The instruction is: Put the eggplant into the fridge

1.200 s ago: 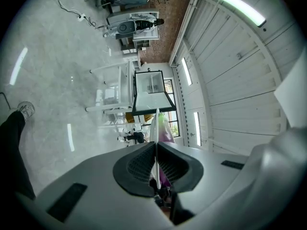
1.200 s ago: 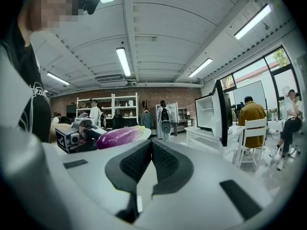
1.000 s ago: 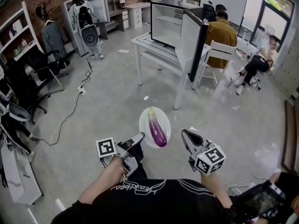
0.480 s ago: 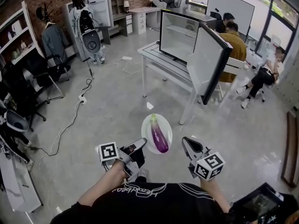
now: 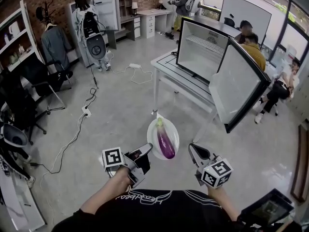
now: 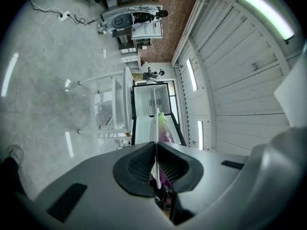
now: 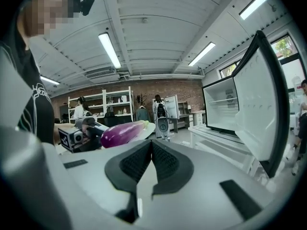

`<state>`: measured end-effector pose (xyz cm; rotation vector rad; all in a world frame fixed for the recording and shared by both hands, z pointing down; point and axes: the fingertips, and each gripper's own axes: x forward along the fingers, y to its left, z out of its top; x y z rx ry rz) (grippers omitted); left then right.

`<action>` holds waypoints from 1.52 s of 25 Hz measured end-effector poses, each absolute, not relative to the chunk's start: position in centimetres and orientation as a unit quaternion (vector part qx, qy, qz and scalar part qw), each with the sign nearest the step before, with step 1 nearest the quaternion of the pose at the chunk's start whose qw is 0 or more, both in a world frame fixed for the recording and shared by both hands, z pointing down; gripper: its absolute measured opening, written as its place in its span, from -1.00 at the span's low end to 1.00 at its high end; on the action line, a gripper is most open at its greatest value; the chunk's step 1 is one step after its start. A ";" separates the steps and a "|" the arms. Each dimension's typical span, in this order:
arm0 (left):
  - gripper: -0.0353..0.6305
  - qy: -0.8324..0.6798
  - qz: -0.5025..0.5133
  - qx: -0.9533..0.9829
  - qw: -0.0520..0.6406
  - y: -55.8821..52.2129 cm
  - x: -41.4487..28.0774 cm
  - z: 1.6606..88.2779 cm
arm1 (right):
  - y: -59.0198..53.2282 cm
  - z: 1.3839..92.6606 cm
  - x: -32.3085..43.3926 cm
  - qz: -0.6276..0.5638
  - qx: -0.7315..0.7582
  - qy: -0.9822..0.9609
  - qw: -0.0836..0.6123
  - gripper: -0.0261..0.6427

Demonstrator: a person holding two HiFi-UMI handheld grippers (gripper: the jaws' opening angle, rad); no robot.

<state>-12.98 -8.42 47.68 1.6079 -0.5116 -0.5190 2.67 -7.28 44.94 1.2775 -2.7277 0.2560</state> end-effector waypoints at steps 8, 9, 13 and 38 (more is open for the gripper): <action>-0.83 -0.221 -0.222 0.704 0.637 -14.8 -16.2 48.0 | -12.8 46.0 0.3 0.091 0.434 -0.894 0.066 -0.90; -0.83 -0.223 -0.218 0.705 0.637 -15.2 -16.4 48.1 | -13.2 46.0 0.2 0.092 0.436 -0.893 0.064 -0.90; -0.83 -0.223 -0.213 0.704 0.640 -16.5 -16.9 48.6 | -14.4 45.8 0.3 0.090 0.442 -0.890 0.064 -0.90; -0.83 -0.229 -0.210 0.685 0.659 -30.7 -13.8 51.1 | -30.9 48.7 4.0 0.116 0.456 -0.881 0.049 -0.90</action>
